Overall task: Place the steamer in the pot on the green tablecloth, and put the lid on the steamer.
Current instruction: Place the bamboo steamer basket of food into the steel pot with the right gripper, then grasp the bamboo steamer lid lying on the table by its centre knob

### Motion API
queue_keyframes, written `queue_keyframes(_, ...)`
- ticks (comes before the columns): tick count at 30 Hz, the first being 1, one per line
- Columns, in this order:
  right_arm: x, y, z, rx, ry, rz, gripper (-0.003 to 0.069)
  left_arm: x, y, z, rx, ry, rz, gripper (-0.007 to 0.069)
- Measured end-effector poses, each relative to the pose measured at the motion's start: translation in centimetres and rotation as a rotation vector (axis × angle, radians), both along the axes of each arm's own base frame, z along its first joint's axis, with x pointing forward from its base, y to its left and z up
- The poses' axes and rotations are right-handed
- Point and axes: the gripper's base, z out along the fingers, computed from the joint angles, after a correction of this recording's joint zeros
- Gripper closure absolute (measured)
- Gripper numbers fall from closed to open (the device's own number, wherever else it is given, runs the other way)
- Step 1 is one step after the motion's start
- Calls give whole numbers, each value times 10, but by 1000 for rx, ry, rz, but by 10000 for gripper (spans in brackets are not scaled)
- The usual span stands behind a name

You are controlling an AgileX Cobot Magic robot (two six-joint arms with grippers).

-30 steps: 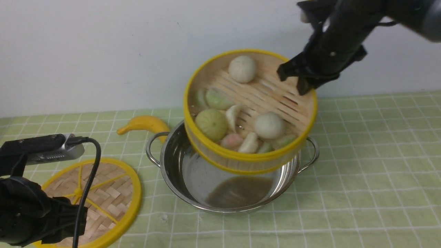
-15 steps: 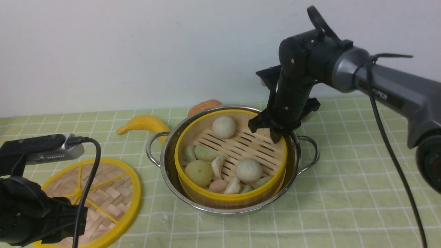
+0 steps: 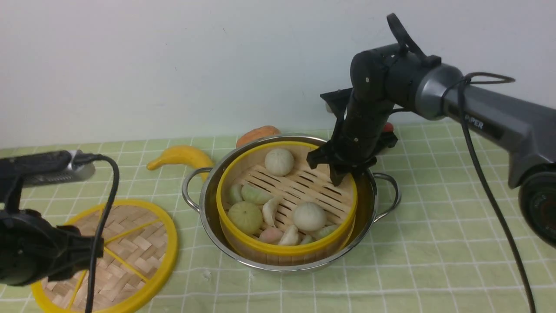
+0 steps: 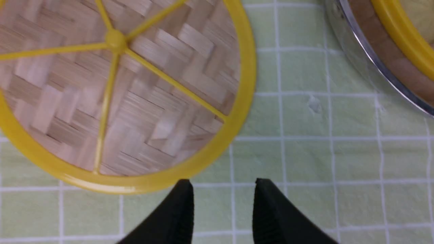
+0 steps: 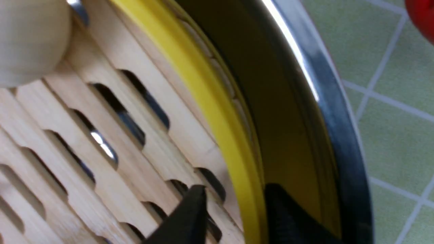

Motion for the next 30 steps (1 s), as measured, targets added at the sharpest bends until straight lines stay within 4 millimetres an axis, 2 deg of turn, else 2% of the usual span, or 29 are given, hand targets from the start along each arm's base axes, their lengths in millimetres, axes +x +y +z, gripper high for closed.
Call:
queue_keyframes(1, 0, 0, 0, 0, 0, 0, 355, 0, 0, 1, 3, -2, 4, 382)
queue_keyframes(2, 2, 0, 6, -1, -24, 2, 276, 4, 5, 7, 32, -15, 42, 382)
queue_keyframes(3, 3, 0, 6, -3, -25, 2, 276, 5, 6, 8, 38, -15, 50, 382)
queue_keyframes(6, 7, 1, 30, 7, -105, 7, 158, 17, 14, 20, 93, -40, 112, 382)
queue_keyframes(7, 7, 1, 32, 9, -110, 7, 153, 19, 14, 22, 95, -45, 114, 382)
queue_keyframes(8, 7, -2, 50, 9, -161, 8, 125, 27, 17, 22, 107, -38, 127, 382)
queue_keyframes(12, 0, -7, 86, 15, -242, 24, 92, 48, 19, 15, 96, 3, 140, 382)
queue_keyframes(13, -6, -12, 112, 21, -297, 29, 88, 58, 20, 10, 95, 30, 139, 382)
queue_keyframes(15, -17, -18, 144, 41, -360, 34, 87, 71, 21, 1, 94, 65, 137, 382)
queue_keyframes(18, -47, -32, 201, 93, -469, 37, 91, 93, 24, -20, 98, 137, 132, 382)
queue_keyframes(19, -49, -33, 204, 95, -474, 36, 91, 94, 24, -21, 98, 141, 131, 382)
queue_keyframes(21, -88, -52, 249, 130, -548, 31, 101, 110, 26, -47, 95, 220, 127, 382)
queue_keyframes(26, -157, -87, 294, 164, -637, 37, 121, 124, 27, -79, 92, 290, 123, 382)
queue_keyframes(27, -159, -88, 294, 162, -634, 38, 123, 125, 27, -80, 92, 293, 123, 382)
queue_keyframes(28, -190, -104, 309, 173, -680, 40, 132, 128, 28, -91, 91, 317, 122, 382)
queue_keyframes(30, -216, -116, 316, 183, -708, 39, 141, 129, 28, -98, 90, 336, 121, 382)
